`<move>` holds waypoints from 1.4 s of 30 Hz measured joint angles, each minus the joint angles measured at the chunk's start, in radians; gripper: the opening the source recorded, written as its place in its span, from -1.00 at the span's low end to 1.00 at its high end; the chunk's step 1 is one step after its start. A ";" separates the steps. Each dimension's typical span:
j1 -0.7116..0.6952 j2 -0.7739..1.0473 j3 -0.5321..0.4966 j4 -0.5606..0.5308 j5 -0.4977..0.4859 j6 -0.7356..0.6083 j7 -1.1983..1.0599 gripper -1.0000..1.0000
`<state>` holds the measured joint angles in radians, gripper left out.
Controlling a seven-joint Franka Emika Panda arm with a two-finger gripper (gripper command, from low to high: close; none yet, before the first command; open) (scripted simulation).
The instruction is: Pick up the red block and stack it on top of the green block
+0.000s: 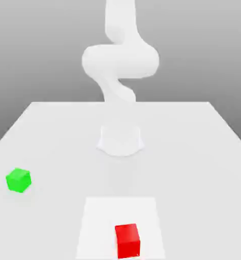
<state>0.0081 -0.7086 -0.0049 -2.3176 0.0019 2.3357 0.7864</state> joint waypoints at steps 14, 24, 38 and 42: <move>0.034 0.514 -0.016 -0.099 0.016 0.200 -0.081 0.00; 0.041 0.876 -0.012 -0.168 0.008 0.344 -0.123 0.00; 0.037 1.057 -0.007 -0.151 0.010 0.481 -0.128 -1.00; 0.036 0.927 -0.012 -0.173 0.006 0.372 -0.122 -1.00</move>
<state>0.0443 0.2179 -0.0167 -2.4902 0.0082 2.7079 0.6648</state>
